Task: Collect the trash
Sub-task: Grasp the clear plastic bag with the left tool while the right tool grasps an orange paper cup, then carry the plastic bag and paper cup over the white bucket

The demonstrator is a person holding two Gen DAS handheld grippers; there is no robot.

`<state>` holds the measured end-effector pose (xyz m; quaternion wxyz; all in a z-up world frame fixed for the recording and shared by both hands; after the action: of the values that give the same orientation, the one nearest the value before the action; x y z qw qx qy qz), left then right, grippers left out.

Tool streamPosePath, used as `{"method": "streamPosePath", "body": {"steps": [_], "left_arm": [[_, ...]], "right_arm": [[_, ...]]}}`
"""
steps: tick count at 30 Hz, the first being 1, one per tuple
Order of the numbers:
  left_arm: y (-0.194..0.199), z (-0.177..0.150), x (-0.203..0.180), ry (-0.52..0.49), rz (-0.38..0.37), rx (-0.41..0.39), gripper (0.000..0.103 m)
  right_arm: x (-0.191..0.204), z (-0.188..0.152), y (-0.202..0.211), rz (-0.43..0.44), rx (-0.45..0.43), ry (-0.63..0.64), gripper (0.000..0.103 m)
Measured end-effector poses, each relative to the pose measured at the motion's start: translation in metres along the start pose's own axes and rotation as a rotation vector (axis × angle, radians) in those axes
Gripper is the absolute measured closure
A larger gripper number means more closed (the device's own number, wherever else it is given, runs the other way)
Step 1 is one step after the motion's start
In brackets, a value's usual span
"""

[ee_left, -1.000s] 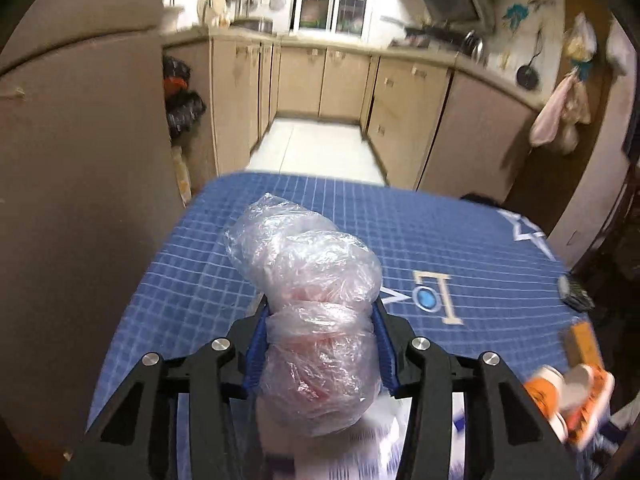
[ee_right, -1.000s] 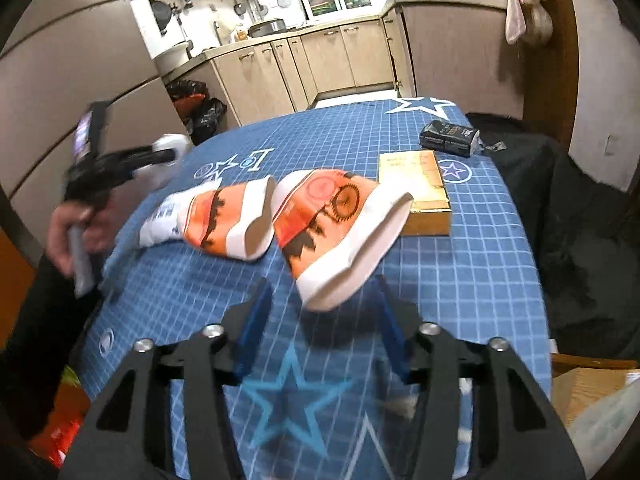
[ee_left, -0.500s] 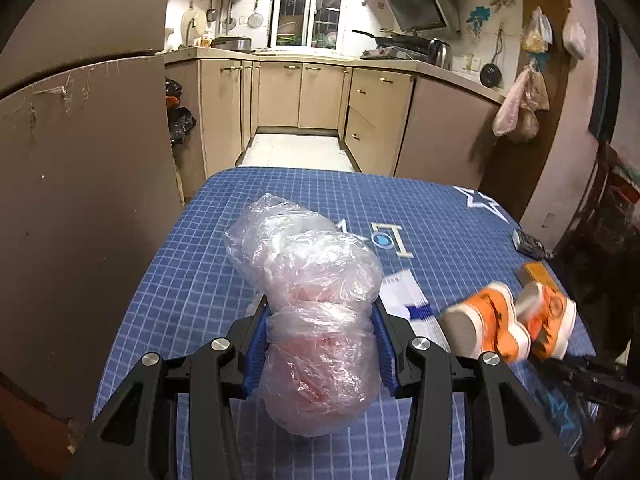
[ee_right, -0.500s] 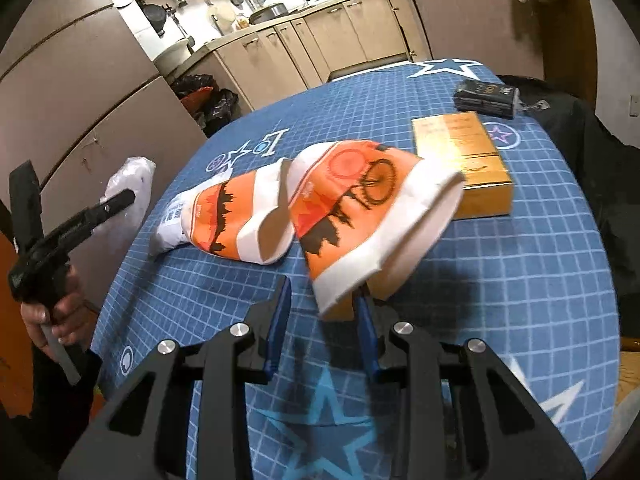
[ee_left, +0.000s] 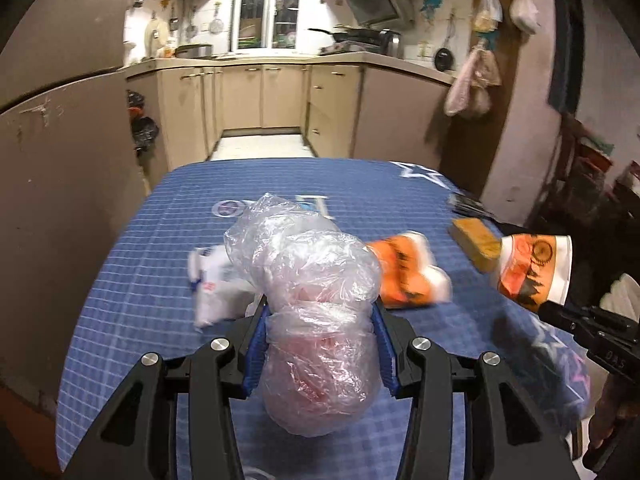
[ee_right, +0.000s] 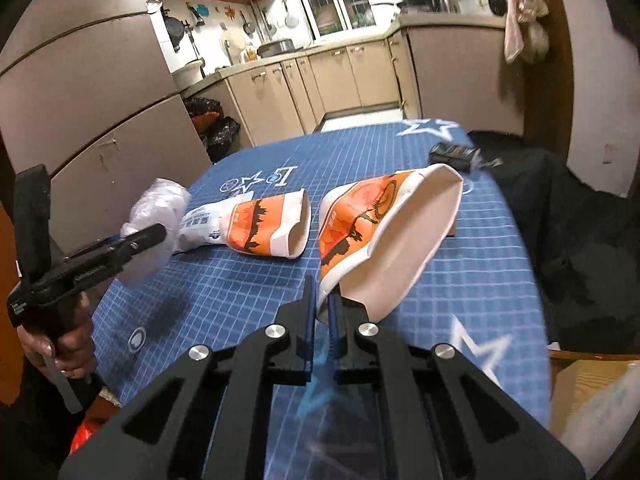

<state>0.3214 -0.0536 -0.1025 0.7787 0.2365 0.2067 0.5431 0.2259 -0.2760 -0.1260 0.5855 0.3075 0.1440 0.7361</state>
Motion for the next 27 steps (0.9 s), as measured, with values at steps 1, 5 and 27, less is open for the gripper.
{"method": "streamPosePath", "body": {"steps": [1,5,27], "left_arm": [[0.002,-0.001,-0.007,-0.004,-0.013,-0.001,0.055],[0.015,-0.007,-0.037,-0.029,-0.063,-0.005,0.055],[0.057,-0.023,-0.174,-0.249,-0.119,-0.063,0.055]], "right_arm": [[0.001,-0.002,0.007,-0.010,-0.011,0.002,0.098],[-0.002,-0.010,0.042,-0.058,-0.045,0.014,0.098],[-0.034,-0.036,0.159,-0.238,-0.192,-0.025,0.098]]}}
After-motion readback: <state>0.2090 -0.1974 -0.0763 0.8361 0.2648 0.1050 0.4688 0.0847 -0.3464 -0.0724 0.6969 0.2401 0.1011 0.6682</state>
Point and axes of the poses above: each gripper's, at about its wrist camera, not at the fingertips, and y roughly against the way its jaws point, x to its left, z to its top, the point moved 1 cm from there along -y, roughly the way its jaws point, and after that the axes turned 2 degrees about -x, right-handed, at the moved point
